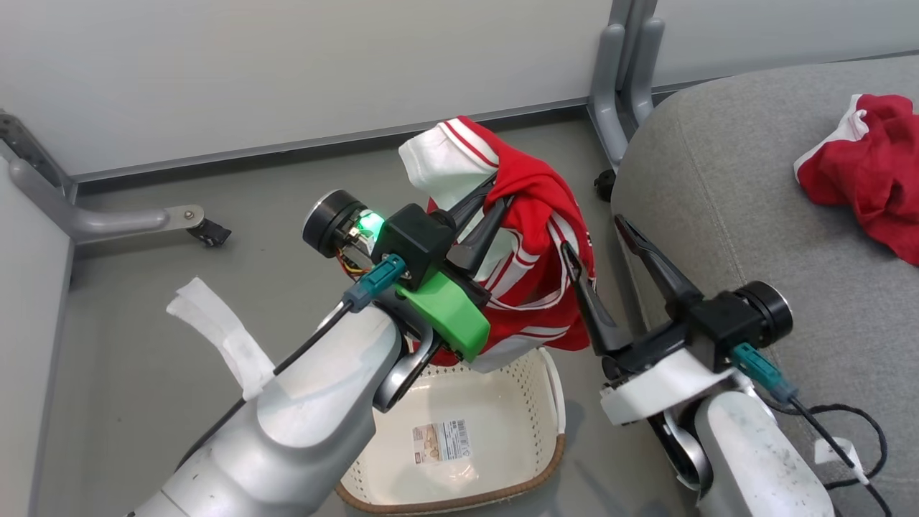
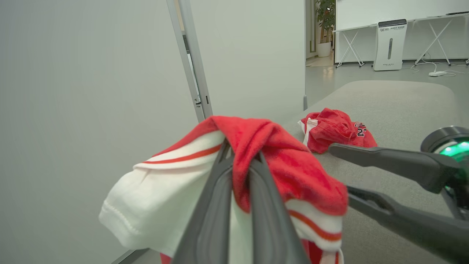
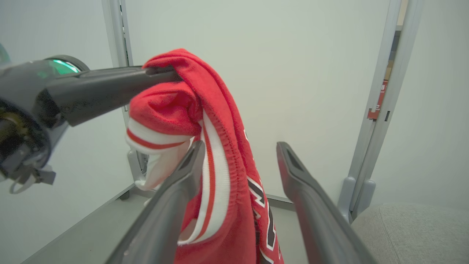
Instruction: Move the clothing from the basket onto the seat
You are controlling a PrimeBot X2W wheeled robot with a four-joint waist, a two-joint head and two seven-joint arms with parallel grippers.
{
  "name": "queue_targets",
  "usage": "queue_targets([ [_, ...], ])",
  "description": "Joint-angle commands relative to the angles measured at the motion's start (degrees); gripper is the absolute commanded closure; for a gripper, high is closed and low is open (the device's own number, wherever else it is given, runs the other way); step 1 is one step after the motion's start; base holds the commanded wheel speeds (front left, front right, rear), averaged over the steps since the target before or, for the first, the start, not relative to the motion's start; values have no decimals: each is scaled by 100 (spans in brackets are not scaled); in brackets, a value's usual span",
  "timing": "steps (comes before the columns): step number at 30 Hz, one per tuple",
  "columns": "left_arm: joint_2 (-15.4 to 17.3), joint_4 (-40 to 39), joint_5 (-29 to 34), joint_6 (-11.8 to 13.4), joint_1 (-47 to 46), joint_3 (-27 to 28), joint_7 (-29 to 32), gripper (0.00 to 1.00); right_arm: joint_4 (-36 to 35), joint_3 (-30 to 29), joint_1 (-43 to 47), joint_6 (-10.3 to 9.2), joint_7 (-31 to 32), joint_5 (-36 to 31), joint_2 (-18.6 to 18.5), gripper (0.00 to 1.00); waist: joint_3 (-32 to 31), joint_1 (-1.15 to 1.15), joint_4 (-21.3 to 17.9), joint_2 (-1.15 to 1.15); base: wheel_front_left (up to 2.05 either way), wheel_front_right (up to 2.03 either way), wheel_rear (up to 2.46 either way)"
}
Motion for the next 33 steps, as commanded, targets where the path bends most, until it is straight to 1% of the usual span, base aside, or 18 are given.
queue_targets([
  [1,-20,-27,-17,28,-68,-3,-32,100,183,50,-173,-4,-9,-106,-18,0,35,0,49,0,0,0,0],
  [10,-121,-110,10,19,-139,-73,-59,100,1240,323,-860,-4,-8,-150,-19,0,211,0,235,0,0,0,0],
  [11,-140,-120,12,10,-145,-90,-62,100,1325,328,-928,-4,-9,-102,-19,14,239,0,269,0,0,0,0],
  [12,-148,-123,14,3,-151,-97,-51,100,1358,337,-974,-4,-9,-67,-19,52,260,0,291,0,0,0,0],
  [13,-151,-122,11,-3,-155,-102,-50,100,1378,353,-1007,-4,-9,1,-19,100,283,0,310,0,0,0,0],
  [33,-163,-29,19,-41,-159,-176,-83,100,1357,338,-1101,-4,-9,154,-18,100,434,0,356,0,0,0,0],
])
